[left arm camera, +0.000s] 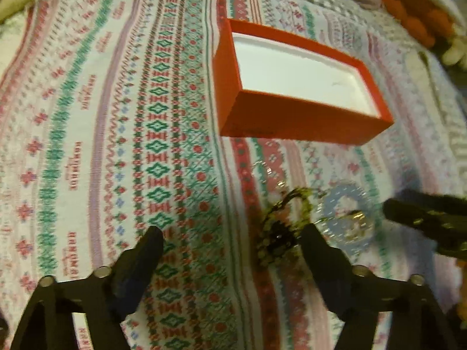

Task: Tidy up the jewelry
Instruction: 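Grasp the green beaded bracelet with the left tool while the right tool grasps the thin dark-bead bracelet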

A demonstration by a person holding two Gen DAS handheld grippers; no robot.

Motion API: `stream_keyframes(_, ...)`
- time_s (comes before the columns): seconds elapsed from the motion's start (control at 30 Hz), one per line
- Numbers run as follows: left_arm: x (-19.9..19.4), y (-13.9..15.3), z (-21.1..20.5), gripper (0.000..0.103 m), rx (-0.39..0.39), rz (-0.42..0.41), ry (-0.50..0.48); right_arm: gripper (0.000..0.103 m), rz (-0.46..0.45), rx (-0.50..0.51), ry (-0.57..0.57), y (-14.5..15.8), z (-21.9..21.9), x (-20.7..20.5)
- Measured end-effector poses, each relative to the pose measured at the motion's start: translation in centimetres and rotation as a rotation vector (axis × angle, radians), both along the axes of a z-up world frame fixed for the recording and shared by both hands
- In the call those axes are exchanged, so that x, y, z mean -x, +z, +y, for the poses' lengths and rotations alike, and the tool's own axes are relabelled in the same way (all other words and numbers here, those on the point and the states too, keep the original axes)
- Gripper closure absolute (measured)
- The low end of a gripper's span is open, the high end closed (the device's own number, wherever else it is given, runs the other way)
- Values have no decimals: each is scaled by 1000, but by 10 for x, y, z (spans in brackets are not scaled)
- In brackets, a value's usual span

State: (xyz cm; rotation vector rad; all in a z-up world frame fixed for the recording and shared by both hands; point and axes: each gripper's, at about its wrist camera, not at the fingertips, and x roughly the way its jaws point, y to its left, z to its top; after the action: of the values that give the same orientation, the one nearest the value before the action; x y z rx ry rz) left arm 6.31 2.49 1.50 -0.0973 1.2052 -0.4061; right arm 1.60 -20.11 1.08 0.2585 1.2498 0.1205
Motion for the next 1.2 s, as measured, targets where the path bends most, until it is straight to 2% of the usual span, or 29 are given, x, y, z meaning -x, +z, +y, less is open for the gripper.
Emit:
stream_keyframes(0.07,-5,-2,0,43,41,27,-11,53,10,-20,8,-2,1,-3)
stream_keyframes(0.1,-6,-3,0,46,58,42,-15,56,12,-20,9,-3,2,-5)
stream_keyframes(0.23,-8,-9,-8,59,90,83,-42,59,20,-21,18,-5,6,-8)
stream_keyframes(0.3,-8,-12,-15,64,79,77,-62,59,21,-30,26,-4,7,-9)
stream_keyframes(0.37,-9,-16,-21,73,60,76,-74,59,22,-37,32,-3,10,-8)
stream_keyframes(0.73,-24,-32,-59,75,-14,74,-181,59,12,-53,53,-1,20,-14)
stream_keyframes(0.8,-23,-33,-66,80,-35,62,-188,59,14,-56,60,-1,19,-13)
stream_keyframes(0.83,-23,-33,-69,92,-51,54,-189,59,14,-58,63,-1,20,-12)
stream_keyframes(0.87,-22,-33,-71,92,-57,52,-190,59,15,-61,66,-1,20,-12)
stream_keyframes(1.03,-20,-28,-72,93,-26,56,-149,59,7,-78,79,3,23,-8)
stream_keyframes(1.2,-11,-15,-42,93,4,42,-123,63,24,-123,113,6,32,3)
